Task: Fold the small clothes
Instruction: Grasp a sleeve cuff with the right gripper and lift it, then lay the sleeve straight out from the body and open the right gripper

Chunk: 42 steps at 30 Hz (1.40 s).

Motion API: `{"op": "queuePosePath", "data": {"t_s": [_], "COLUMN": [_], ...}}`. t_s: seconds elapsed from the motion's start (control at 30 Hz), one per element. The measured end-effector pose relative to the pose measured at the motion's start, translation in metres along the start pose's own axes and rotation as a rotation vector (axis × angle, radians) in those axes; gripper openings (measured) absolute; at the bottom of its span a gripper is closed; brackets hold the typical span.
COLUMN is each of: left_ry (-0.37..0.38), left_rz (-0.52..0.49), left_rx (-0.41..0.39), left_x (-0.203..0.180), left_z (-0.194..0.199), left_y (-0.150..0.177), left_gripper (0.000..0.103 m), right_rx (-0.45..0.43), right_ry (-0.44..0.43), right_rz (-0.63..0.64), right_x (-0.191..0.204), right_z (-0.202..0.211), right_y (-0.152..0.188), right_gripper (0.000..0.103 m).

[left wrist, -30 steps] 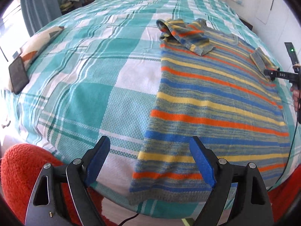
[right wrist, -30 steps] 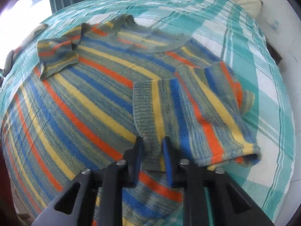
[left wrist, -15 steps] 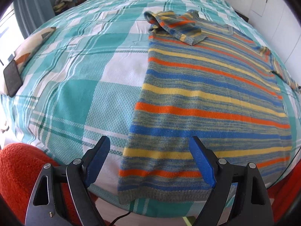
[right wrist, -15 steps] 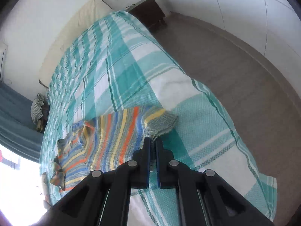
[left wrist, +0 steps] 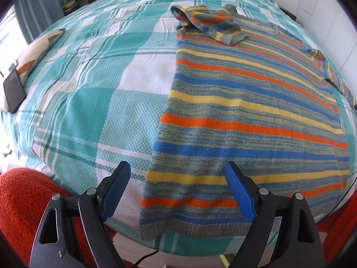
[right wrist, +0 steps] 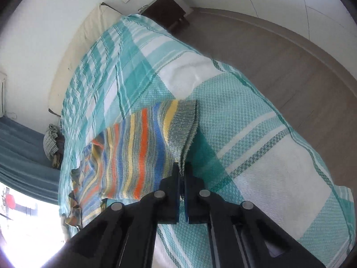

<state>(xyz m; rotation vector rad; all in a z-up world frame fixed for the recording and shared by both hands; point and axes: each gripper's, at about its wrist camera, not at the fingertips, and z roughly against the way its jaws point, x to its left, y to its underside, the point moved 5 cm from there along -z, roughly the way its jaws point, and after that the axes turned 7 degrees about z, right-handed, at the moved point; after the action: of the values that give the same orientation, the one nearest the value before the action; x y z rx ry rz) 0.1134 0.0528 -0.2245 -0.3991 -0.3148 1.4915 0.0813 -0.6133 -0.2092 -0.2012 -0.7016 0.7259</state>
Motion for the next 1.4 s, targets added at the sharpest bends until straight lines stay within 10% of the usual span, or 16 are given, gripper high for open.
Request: {"op": "queuePosePath", "data": {"t_s": [0.13, 0.53, 0.63, 0.77, 0.83, 1.4], "left_ry": [-0.001, -0.027, -0.023, -0.019, -0.016, -0.038], "left_rz": [0.003, -0.035, -0.041, -0.057, -0.063, -0.096], "left_rx": [-0.002, 0.007, -0.003, -0.011, -0.013, 0.023], "left_x": [0.002, -0.003, -0.005, -0.009, -0.01, -0.02], "left_z": [0.0, -0.003, -0.001, 0.001, 0.001, -0.015], "left_y": [-0.001, 0.004, 0.003, 0.004, 0.004, 0.012], "left_gripper": [0.087, 0.087, 0.087, 0.087, 0.087, 0.102], "right_rx": [-0.046, -0.025, -0.035, -0.099, -0.151, -0.143], "right_ry": [0.193, 0.216, 0.226, 0.327, 0.371, 0.082], "right_rz": [-0.025, 0.0, 0.027, 0.064, 0.069, 0.507], "right_x": [-0.027, -0.039, -0.039, -0.045, -0.048, 0.117], "right_z": [0.025, 0.02, 0.027, 0.058, 0.079, 0.1], "right_y": [0.007, 0.018, 0.019, 0.026, 0.031, 0.147], "right_gripper": [0.001, 0.002, 0.014, 0.058, 0.059, 0.061]}}
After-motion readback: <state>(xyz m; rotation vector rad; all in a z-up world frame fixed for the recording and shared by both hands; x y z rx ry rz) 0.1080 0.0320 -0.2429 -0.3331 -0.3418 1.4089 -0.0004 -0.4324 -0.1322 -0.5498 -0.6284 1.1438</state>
